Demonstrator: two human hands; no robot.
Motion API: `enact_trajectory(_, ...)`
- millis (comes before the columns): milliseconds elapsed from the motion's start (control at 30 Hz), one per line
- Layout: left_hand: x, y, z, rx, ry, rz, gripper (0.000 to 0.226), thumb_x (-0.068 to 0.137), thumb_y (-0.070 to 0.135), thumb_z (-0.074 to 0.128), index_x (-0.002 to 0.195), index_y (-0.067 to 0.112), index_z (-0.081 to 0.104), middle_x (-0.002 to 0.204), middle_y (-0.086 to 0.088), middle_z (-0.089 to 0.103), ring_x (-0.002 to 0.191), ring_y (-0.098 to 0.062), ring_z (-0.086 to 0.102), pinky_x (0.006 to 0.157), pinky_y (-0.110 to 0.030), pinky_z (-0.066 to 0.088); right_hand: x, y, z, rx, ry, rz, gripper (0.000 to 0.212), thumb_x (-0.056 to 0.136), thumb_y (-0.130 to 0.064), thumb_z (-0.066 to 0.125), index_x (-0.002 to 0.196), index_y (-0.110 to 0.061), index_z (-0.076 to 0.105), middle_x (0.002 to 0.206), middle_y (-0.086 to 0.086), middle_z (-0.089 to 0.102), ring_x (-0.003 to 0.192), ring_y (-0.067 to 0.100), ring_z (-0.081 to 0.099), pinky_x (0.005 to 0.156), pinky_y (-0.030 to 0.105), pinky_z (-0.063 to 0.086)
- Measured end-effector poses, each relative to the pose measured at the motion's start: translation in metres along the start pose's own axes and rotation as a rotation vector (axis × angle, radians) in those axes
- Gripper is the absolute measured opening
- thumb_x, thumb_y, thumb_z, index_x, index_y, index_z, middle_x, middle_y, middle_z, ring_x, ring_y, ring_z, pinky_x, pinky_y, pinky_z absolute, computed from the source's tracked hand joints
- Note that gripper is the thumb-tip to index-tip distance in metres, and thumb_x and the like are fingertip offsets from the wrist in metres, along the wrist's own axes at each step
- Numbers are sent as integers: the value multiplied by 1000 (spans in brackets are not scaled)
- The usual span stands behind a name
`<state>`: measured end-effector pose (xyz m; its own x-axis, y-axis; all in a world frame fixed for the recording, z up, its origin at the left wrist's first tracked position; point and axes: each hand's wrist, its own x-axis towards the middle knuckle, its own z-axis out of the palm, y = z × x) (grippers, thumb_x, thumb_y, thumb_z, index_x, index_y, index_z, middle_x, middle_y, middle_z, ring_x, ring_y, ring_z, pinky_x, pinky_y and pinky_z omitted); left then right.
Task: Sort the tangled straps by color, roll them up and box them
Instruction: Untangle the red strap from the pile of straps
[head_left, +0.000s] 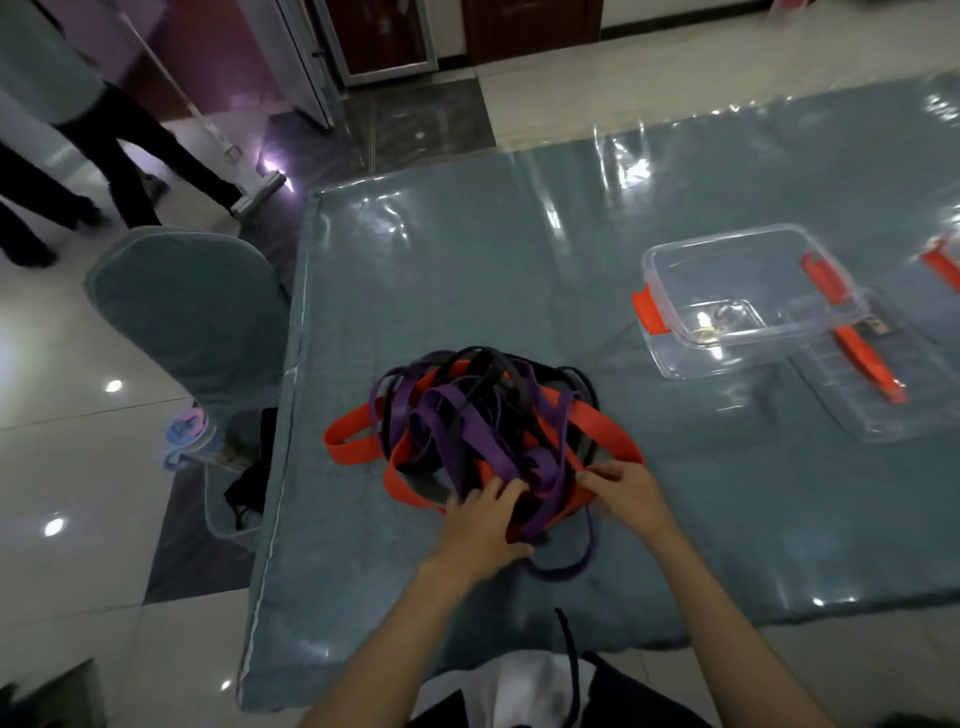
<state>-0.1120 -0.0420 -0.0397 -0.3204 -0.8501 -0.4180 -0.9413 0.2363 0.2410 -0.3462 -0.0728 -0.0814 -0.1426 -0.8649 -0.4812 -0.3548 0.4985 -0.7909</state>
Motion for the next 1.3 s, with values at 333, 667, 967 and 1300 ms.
enact_trajectory(333, -10, -8, -7, -522, 451, -17, 27, 90, 33, 75, 115, 24, 70, 115, 12, 57, 106, -17, 64, 83, -35, 54, -13, -9, -1, 356, 73, 58, 17, 97, -18, 72, 82, -11, 75, 69, 8, 72, 56, 17, 68, 52, 27, 55)
enact_trajectory(667, -15, 13, -18, -842, 127, 94, 29, 94, 27, 81, 122, 32, 78, 141, 8, 46, 133, -2, 49, 116, -24, 41, -26, -20, 5, 577, -69, 125, 23, 99, -34, 72, 102, -12, 71, 93, 11, 74, 73, 20, 75, 64, 38, 62)
enact_trajectory(967, -15, 11, -29, -759, -79, 218, 50, 98, -13, 54, 125, 21, 77, 153, 1, 43, 145, -11, 40, 123, -26, 32, -33, -30, 11, 548, -93, 48, 13, 91, 0, 74, 100, -11, 72, 92, 7, 74, 73, 14, 73, 63, 36, 63)
enact_trajectory(1300, 1, 17, -19, -882, 51, -42, 12, 103, 26, 65, 91, 28, 65, 89, 4, 72, 80, -6, 63, 79, -28, 47, -36, -45, 5, 916, -98, 38, 30, 95, 22, 43, 103, -4, 57, 98, 14, 77, 83, 27, 76, 74, 42, 66)
